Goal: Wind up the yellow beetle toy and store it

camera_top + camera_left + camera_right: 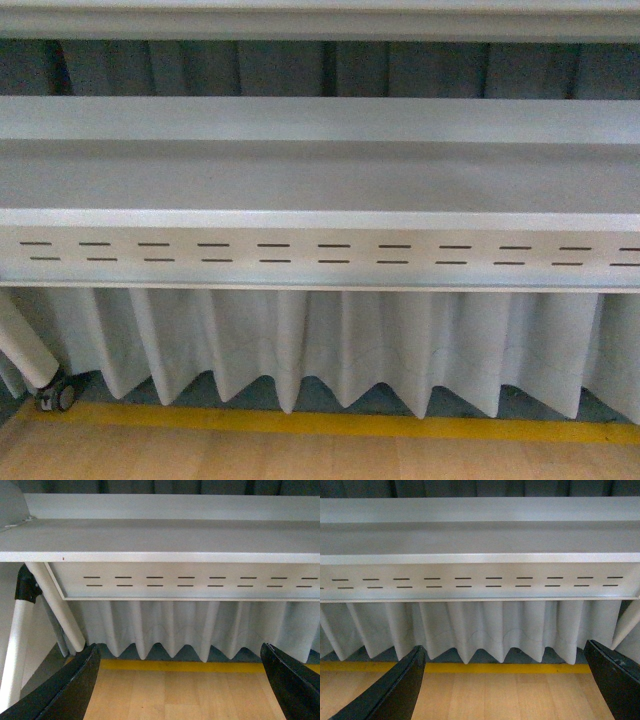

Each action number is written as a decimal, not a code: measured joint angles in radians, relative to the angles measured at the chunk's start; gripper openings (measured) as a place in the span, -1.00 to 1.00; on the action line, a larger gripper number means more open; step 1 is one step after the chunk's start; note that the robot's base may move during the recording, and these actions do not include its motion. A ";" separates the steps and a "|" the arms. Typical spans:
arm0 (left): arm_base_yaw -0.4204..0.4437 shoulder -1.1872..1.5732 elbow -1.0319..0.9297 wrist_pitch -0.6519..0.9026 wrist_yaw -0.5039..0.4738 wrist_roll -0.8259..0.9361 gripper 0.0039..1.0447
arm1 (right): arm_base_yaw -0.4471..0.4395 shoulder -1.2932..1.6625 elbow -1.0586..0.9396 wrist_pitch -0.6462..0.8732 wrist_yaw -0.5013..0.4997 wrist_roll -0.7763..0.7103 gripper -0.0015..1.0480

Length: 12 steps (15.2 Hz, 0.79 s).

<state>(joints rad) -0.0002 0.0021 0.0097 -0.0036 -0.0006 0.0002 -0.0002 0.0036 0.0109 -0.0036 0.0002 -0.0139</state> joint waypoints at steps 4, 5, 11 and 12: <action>0.000 0.000 0.000 0.000 0.000 0.000 0.88 | 0.000 0.000 0.000 0.000 0.000 0.000 0.87; 0.000 0.000 0.000 0.000 0.000 0.000 0.88 | 0.000 0.000 0.000 0.000 0.000 0.000 0.87; 0.000 0.000 0.000 0.000 0.000 0.000 0.88 | 0.000 0.000 0.000 0.000 0.000 0.000 0.87; 0.000 0.000 0.000 0.000 0.000 0.000 0.88 | 0.000 0.000 0.000 0.000 0.000 0.000 0.87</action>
<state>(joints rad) -0.0002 0.0021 0.0097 -0.0036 -0.0006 0.0002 -0.0002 0.0036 0.0109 -0.0036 0.0002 -0.0139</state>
